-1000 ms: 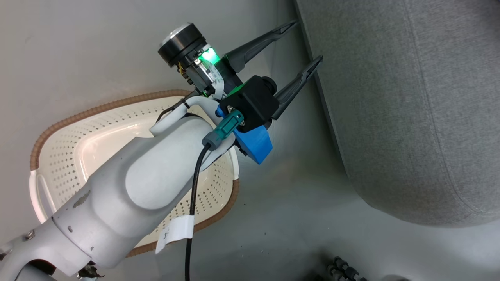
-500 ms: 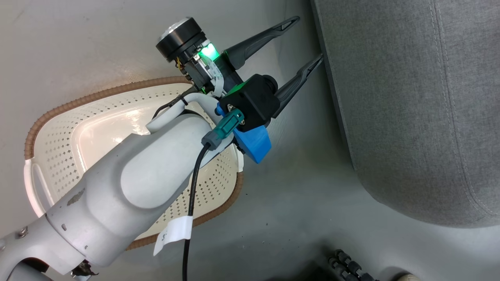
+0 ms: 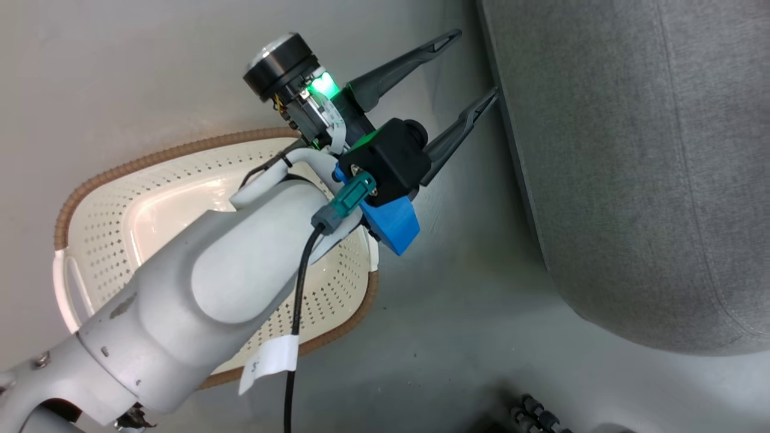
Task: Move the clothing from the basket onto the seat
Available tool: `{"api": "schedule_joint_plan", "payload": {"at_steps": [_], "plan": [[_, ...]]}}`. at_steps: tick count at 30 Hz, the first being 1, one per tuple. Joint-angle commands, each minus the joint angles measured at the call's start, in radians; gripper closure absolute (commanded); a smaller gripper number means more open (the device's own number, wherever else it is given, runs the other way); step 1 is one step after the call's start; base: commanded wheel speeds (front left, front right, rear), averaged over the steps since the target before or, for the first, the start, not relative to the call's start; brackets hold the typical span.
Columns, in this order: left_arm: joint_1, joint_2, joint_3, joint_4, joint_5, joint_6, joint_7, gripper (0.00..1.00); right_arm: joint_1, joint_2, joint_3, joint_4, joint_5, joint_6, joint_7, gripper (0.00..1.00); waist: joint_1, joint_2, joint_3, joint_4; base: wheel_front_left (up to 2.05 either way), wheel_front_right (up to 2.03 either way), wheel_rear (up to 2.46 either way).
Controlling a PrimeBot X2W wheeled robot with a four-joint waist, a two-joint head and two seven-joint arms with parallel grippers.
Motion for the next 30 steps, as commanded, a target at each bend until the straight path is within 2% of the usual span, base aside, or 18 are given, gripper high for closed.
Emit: {"api": "schedule_joint_plan", "payload": {"at_steps": [1, 9, 16, 22, 30], "plan": [[0.008, -0.005, -0.002, 0.007, -0.005, 0.006, -0.008, 0.0, 0.035, 0.01, -0.003, -0.023, 0.007, 0.0, -0.004, 0.0, 0.0, 0.0, -0.022, 0.0, 0.0, 0.0, 0.0], [0.044, -0.033, -0.003, 0.039, -0.025, 0.017, -0.037, 0.0, 0.228, 0.069, -0.001, -0.127, 0.014, 0.0, -0.004, 0.0, 0.0, 0.0, -0.121, -0.002, 0.0, 0.0, 0.0], [0.098, -0.047, 0.026, 0.064, -0.054, 0.036, -0.053, 0.0, 0.315, 0.098, 0.029, -0.209, 0.009, 0.0, -0.004, 0.0, 0.0, 0.0, -0.227, 0.009, 0.0, 0.0, 0.0], [0.155, -0.067, 0.094, 0.051, -0.084, 0.061, -0.056, 0.0, 0.362, 0.1, 0.135, -0.278, -0.007, 0.0, -0.004, 0.0, 0.0, 0.0, -0.317, 0.053, 0.0, 0.0, 0.0], [0.264, -0.072, 0.272, -0.022, -0.079, 0.096, -0.057, 0.0, 0.378, 0.089, 0.304, -0.308, -0.005, 0.0, -0.004, 0.0, 0.0, 0.0, -0.426, 0.14, 0.0, 0.0, 0.0]]}}
